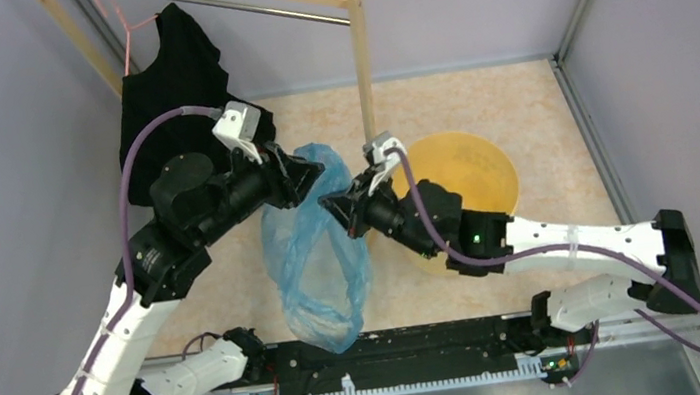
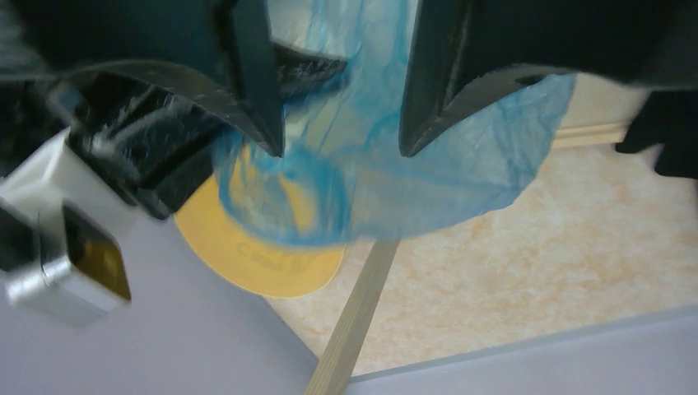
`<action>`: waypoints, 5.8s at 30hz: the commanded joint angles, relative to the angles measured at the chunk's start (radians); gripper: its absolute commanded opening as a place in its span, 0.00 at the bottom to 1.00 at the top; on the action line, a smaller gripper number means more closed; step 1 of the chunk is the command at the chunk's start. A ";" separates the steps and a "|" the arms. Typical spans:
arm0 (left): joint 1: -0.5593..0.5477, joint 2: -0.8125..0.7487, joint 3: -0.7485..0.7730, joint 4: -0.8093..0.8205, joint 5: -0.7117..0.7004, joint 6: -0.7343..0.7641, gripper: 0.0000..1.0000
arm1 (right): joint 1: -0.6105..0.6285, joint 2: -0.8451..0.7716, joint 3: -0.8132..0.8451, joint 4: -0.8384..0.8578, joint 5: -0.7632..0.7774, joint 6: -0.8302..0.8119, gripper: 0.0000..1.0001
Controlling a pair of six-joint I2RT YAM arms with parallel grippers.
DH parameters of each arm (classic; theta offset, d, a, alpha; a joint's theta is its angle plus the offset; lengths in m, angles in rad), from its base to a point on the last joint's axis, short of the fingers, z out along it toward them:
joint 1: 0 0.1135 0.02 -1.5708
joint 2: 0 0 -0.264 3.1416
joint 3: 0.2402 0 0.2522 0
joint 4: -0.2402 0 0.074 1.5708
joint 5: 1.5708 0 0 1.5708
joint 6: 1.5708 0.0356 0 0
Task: Put the trash bags into the trash bin
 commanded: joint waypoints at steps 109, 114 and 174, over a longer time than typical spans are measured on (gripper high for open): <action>-0.306 0.586 0.274 0.528 -0.114 0.173 0.96 | -0.316 -0.516 0.320 -1.003 -0.051 -0.079 0.00; -0.308 0.621 0.250 0.524 -0.156 0.170 0.95 | -0.316 -0.506 0.296 -0.967 -0.031 -0.067 0.00; -0.308 0.171 -0.176 0.438 0.260 0.209 0.99 | -0.841 0.028 0.501 -0.822 -0.363 -0.272 0.00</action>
